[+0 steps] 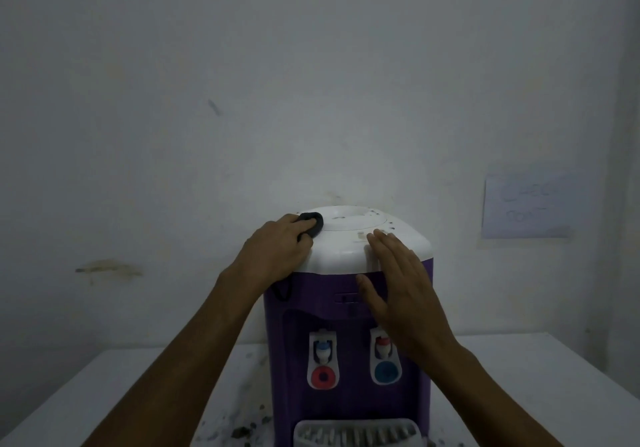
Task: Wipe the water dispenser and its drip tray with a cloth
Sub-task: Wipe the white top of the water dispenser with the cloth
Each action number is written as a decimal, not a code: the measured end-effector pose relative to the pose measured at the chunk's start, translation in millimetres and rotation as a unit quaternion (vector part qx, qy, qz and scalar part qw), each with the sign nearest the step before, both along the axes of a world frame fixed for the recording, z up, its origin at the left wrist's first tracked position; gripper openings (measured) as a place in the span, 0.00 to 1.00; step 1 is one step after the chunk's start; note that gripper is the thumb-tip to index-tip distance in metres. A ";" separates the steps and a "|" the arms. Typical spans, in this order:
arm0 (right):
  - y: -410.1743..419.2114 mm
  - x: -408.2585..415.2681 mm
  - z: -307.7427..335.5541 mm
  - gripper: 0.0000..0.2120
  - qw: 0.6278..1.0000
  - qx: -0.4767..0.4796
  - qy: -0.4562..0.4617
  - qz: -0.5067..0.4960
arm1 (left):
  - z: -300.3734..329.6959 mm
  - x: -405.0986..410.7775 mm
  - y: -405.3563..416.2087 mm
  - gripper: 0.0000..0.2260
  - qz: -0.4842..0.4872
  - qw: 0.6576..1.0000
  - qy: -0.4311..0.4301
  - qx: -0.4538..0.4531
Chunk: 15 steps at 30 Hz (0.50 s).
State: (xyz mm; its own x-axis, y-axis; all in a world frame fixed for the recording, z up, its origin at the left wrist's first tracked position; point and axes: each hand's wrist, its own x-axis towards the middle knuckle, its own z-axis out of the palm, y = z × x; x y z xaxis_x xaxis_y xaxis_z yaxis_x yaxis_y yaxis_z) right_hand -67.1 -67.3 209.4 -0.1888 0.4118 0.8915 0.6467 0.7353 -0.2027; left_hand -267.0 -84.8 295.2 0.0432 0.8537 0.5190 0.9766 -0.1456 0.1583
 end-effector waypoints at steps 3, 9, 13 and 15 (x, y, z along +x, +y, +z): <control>-0.2 4.3 -1.8 0.30 1.000 -0.020 0.013 0.005 | -5.6 1.0 -4.1 0.19 -0.041 0.999 0.008 0.034; -5.6 13.9 -6.5 0.29 0.998 -0.044 0.033 0.000 | -31.1 8.2 -14.5 0.22 -0.115 0.987 0.034 0.110; -6.3 18.6 -11.4 0.30 0.999 -0.050 0.015 -0.009 | -58.5 14.8 -20.4 0.21 -0.122 0.973 0.089 0.172; -6.4 19.3 -12.5 0.31 0.999 -0.052 0.005 -0.014 | -72.5 15.6 -21.5 0.21 -0.100 0.966 0.128 0.200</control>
